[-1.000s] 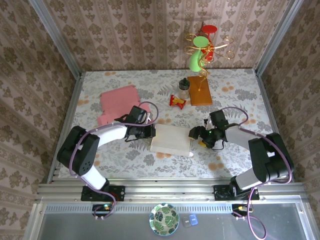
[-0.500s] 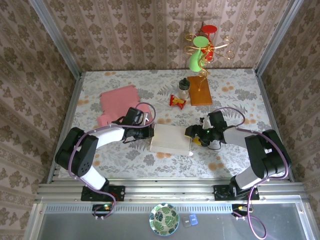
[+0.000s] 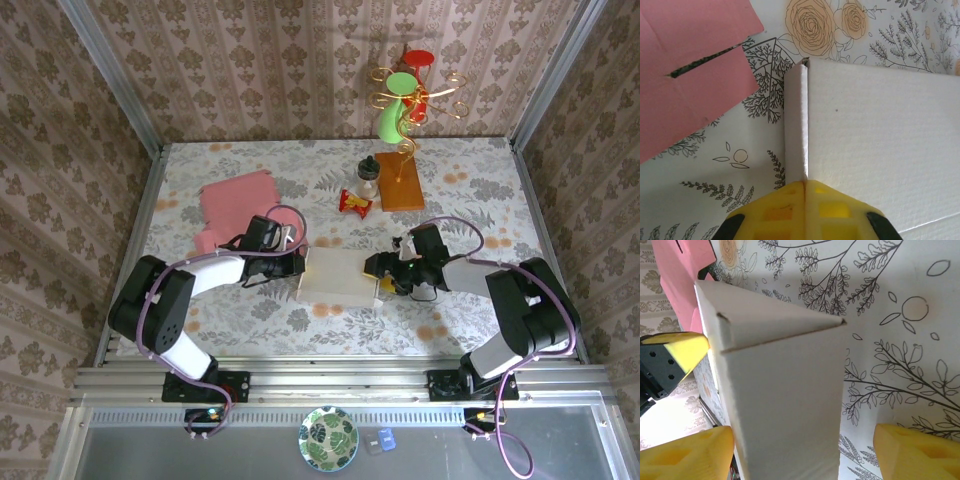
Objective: Fold the paper box
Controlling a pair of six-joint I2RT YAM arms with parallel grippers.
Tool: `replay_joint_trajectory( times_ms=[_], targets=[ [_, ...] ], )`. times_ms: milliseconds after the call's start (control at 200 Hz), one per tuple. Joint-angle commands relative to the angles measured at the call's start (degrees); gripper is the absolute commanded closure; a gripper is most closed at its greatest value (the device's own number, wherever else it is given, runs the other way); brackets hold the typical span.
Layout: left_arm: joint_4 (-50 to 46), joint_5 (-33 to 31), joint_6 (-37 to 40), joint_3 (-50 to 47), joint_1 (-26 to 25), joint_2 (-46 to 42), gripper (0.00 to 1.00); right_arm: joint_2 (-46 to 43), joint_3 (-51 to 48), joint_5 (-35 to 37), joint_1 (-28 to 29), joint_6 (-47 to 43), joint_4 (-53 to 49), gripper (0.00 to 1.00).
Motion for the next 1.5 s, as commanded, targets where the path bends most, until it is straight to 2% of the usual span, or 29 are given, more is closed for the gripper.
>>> replay_joint_trajectory(
  times_ms=[0,185,310,405,495,630,720,800,895,1010,1125,1310,1495],
  targets=[
    [-4.99,-4.71,-0.16,-2.65,1.07,1.60,0.96,-1.15,-0.59,-1.76,1.30,2.54,1.61,0.28],
    [-4.49,-4.25,-0.81,-1.83,1.00,1.84,0.95,-0.86,-0.23,-2.00,2.03,8.97,6.48,0.36],
    [-4.70,-4.29,-0.86,-0.98,0.99,0.81,0.92,-0.03,0.53,-2.49,2.07,14.09,8.48,0.51],
    [-4.63,-4.20,-0.54,-0.37,0.83,-1.00,0.86,-0.17,1.50,-2.08,2.03,15.98,7.18,0.56],
    [-4.74,-4.88,0.33,0.06,0.74,-3.45,0.76,-0.73,2.31,-1.49,1.93,17.43,5.17,0.57],
    [-4.84,-7.12,4.17,0.16,0.73,-9.07,0.66,-1.30,3.40,-1.83,1.11,20.88,3.37,0.62],
    [-0.54,-5.57,10.95,-1.73,0.33,-14.34,0.64,-1.80,4.11,-2.55,0.20,23.77,1.64,0.65],
    [4.60,-3.96,20.31,-4.95,-1.21,-20.21,0.60,-1.98,4.99,-4.31,-1.27,26.84,0.20,0.66],
    [5.88,-1.43,32.54,-7.25,-2.86,-26.69,0.53,-2.63,6.46,-6.63,-3.06,29.81,-2.97,0.69],
    [1.75,-1.11,46.31,-7.99,-5.59,-31.79,0.40,-3.93,7.89,-9.34,-5.12,33.82,-7.56,0.69],
    [-6.49,-2.41,56.31,-5.17,-8.19,-31.91,0.35,-4.37,8.94,-12.81,-6.54,38.55,-11.81,0.69],
    [-6.93,-7.89,63.31,-4.00,-10.38,-28.58,0.33,-5.64,11.08,-15.36,-6.82,39.76,-21.15,0.71],
    [-7.42,-7.59,67.53,-1.76,-11.09,-24.23,0.32,-7.53,9.80,-17.38,-6.97,43.12,-23.15,0.72]
  ],
)
